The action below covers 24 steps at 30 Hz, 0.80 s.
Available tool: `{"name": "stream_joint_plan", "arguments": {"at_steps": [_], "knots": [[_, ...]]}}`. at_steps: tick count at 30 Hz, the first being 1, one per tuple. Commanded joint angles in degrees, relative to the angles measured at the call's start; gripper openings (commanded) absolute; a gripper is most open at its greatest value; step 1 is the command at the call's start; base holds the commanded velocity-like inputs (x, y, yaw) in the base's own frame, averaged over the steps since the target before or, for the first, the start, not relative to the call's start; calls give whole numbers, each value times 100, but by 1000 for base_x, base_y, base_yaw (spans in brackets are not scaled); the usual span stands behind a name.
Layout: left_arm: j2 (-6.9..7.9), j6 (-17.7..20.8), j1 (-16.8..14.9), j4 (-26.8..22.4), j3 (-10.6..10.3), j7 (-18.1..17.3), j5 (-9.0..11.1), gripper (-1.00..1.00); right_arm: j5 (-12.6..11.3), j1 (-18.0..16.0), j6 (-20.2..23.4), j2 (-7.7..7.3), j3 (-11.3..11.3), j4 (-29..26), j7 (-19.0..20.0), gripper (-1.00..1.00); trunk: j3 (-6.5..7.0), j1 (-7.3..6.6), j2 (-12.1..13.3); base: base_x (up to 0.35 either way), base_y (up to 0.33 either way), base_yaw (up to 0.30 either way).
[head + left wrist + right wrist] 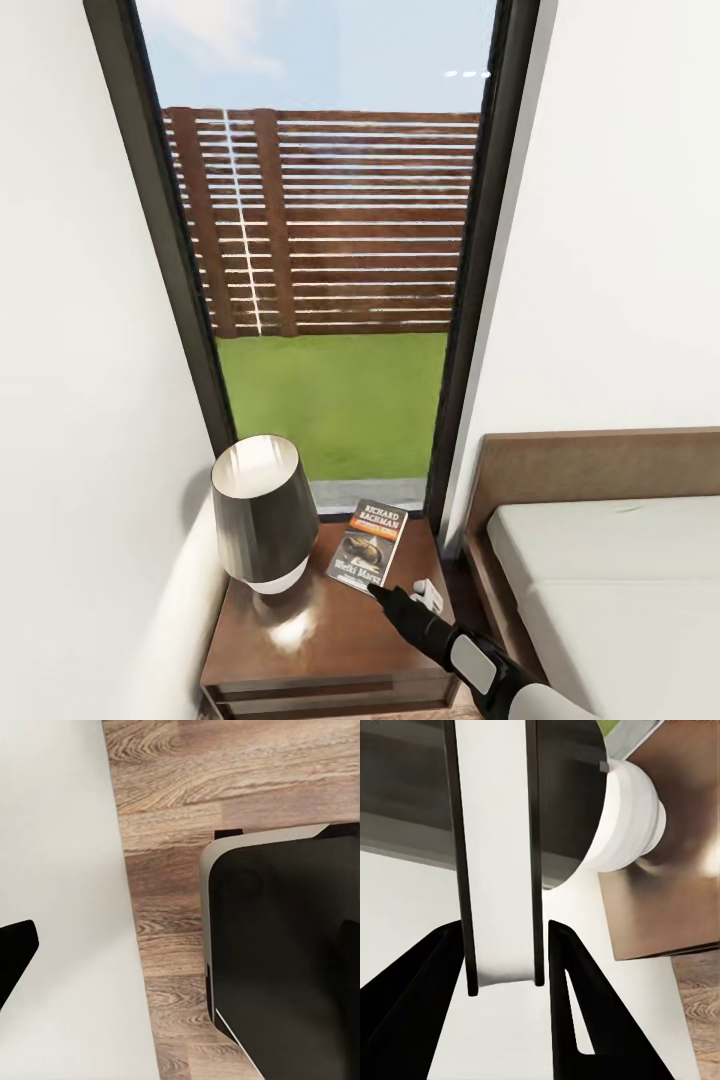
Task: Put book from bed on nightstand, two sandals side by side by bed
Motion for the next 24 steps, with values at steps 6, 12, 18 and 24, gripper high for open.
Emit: {"name": "stream_joint_plan", "arguments": {"at_steps": [6, 12, 18, 24], "knots": [[2, -15, -4, -1, -52, 22, 45, 100, -52, 0, 36, -4, -72, -2, -7, -100, -13, 3, -12, 0, 0, 0], [2, -14, -4, -1, -57, 22, 45, 100, -44, 1, 53, -7, -108, -8, -10, -100, -13, 3, -12, 0, 0, 0], [2, -14, -4, -1, -58, 22, 45, 100, -46, 1, 35, -5, -114, -14, -7, -100, -13, 3, -12, 0, 0, 0], [2, -13, -4, -4, -58, 22, 45, 100, -46, 1, 29, -4, -118, -13, -6, -100, -13, 3, -12, 0, 0, 0]]}}
